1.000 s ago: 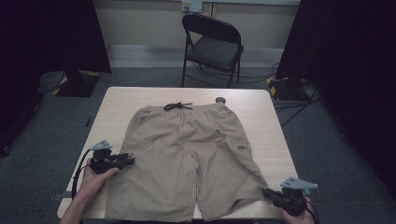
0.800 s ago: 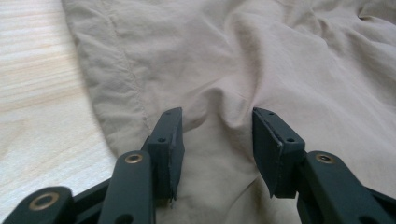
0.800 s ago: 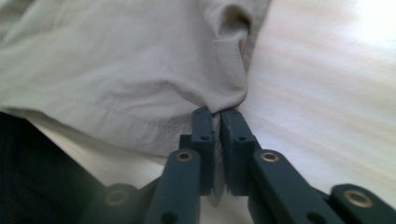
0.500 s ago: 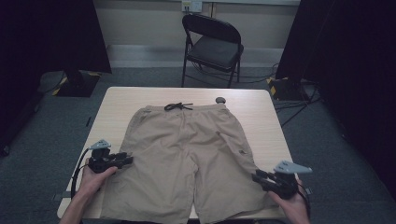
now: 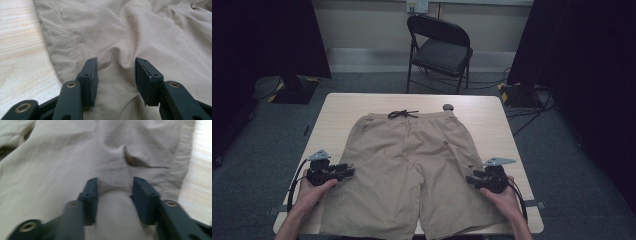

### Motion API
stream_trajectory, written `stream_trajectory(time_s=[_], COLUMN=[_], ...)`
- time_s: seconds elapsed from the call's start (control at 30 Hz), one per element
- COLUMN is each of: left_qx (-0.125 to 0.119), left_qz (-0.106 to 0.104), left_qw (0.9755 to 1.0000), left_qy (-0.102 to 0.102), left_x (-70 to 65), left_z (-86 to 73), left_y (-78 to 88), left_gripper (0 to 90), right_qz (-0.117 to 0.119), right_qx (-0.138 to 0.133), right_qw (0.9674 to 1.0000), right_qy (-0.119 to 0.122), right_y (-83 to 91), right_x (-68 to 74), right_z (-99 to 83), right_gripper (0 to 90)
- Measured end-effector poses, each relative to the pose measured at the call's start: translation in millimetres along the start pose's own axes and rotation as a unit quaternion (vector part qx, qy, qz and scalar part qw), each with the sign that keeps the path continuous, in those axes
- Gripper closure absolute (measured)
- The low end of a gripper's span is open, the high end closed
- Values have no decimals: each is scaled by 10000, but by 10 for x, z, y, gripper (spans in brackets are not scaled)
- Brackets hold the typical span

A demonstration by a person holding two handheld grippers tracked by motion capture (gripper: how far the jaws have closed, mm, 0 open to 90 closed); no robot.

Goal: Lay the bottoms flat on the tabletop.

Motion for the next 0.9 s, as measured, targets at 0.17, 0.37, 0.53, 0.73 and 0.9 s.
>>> stream_trajectory(time_s=[0.17, 0.37, 0.53, 0.73, 0.9], left_qx=[-13, -13, -17, 3, 15], left_qz=[-41, -65, -64, -1, 8], left_qw=[10000, 10000, 10000, 10000, 10000], left_qy=[18, 39, 32, -39, -62], left_x=[10, 15, 5, -10, -20], left_z=[-1, 0, 1, 4, 3], left_y=[2, 2, -3, -7, -8], left_gripper=[538, 537, 532, 515, 502], right_qz=[-310, -501, -710, -822, -879], right_qx=[-145, -234, -321, -387, -282], right_qw=[9994, 9985, 9969, 9959, 9957], right_qy=[59, -6, 101, 44, 97], right_y=[95, 71, 18, -5, 30], right_x=[-78, -230, -280, -325, -270], right_z=[-125, -114, -96, -85, -115], right_gripper=[434, 345, 298, 292, 256])
Point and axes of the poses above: each handheld gripper's, and its own axes: y roughly backward along the jaws, z roughly out of its top, x roughly to its left, the point moved 2 cm from there along -y, roughly forward along the jaws, and after that the axes turned 3 degrees about -z, right-handed, at the moved point
